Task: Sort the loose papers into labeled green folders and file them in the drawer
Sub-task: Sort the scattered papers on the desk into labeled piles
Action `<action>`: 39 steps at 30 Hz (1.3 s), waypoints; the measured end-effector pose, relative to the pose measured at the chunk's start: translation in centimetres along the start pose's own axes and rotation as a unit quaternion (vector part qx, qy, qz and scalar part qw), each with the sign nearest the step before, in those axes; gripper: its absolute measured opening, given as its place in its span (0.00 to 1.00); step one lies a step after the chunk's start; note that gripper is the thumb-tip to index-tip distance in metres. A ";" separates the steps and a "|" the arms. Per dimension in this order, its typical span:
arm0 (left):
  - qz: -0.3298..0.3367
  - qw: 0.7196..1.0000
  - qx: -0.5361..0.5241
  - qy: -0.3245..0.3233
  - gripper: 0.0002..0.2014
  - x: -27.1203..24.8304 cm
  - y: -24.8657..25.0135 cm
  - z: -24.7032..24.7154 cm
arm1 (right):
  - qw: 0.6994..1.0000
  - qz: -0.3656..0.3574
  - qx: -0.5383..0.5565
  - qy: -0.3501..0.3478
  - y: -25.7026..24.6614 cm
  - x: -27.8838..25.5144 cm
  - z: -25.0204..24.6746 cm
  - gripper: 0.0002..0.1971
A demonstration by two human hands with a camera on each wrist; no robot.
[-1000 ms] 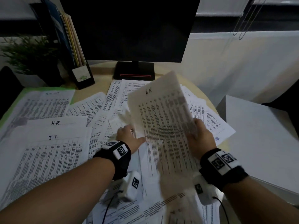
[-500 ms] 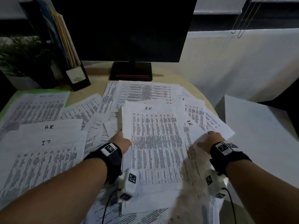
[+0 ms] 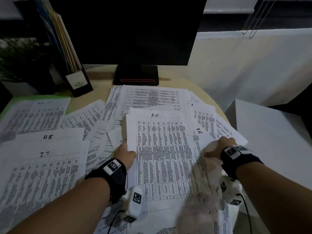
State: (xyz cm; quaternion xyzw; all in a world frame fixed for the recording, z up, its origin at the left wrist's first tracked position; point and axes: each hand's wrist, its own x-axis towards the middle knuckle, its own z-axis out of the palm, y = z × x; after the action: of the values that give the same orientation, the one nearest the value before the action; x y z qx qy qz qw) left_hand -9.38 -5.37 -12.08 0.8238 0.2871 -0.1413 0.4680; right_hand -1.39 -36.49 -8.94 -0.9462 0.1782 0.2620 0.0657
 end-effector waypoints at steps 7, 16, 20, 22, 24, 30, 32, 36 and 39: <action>0.007 1.000 -0.013 0.017 0.19 -0.8 0.9 0.2 | 0.998 -0.026 0.047 -0.019 -0.6 -0.8 -0.1 0.21; 0.018 0.999 -0.032 0.003 0.20 -1.1 0.7 0.0 | 0.974 -0.041 0.188 0.117 -1.4 -2.5 2.0 0.20; 0.015 1.000 -0.027 0.004 0.20 -1.1 0.7 -0.1 | 0.981 -0.030 0.165 0.101 -1.4 -2.4 2.0 0.26; 0.010 1.000 -0.021 0.001 0.20 -0.9 0.6 -0.2 | 0.988 -0.003 0.148 0.043 -1.3 -2.2 1.5 0.28; 0.007 1.000 -0.017 -0.006 0.19 -0.5 0.6 -0.2 | 0.989 0.019 0.145 0.008 -1.2 -1.9 0.8 0.30; -0.009 1.000 0.000 -0.013 0.20 0.0 0.5 -0.3 | 0.996 -0.021 -0.025 0.078 -1.0 -1.9 -0.3 0.16; -0.006 1.000 0.002 -0.012 0.21 0.1 0.5 -0.3 | 0.990 -0.057 0.021 0.125 -1.3 -2.2 -0.5 0.08; 0.001 1.000 -0.001 -0.015 0.21 0.4 0.2 -0.3 | 0.949 -0.051 0.309 0.037 -1.6 -4.2 0.4 0.09; 0.000 1.000 -0.008 -0.020 0.21 0.5 0.0 -0.4 | 0.962 -0.010 0.274 -0.010 -2.2 -4.8 1.1 0.07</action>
State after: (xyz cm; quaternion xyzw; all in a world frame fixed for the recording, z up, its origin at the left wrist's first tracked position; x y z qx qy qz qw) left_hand -8.96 -4.85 -12.14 0.8172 0.2788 -0.1553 0.4799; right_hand -4.94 -32.77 -7.28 -0.8909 0.2335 0.2117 0.3271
